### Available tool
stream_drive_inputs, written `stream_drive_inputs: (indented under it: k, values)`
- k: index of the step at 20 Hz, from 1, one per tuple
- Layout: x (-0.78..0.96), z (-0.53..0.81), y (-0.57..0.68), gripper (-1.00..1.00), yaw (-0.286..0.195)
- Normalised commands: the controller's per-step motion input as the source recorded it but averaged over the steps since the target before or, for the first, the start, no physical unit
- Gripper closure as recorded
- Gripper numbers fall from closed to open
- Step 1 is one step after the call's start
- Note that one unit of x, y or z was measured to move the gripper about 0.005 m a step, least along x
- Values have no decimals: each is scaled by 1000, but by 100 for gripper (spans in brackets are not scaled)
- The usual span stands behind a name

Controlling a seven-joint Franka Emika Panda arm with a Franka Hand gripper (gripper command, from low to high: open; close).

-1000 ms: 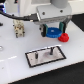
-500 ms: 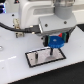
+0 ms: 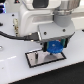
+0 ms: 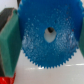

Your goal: Insert the blue gear onto the right peg, followed by the red gear

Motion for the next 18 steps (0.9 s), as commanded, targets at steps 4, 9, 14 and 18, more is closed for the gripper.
stream_drive_inputs:
  k: [4, 9, 14, 18]
  values:
    - [67, 275, -45, 100, 0]
    - [219, -16, -28, 100, 0]
    - [250, -113, 2, 100, 0]
    - [176, -165, 7, 100, 0]
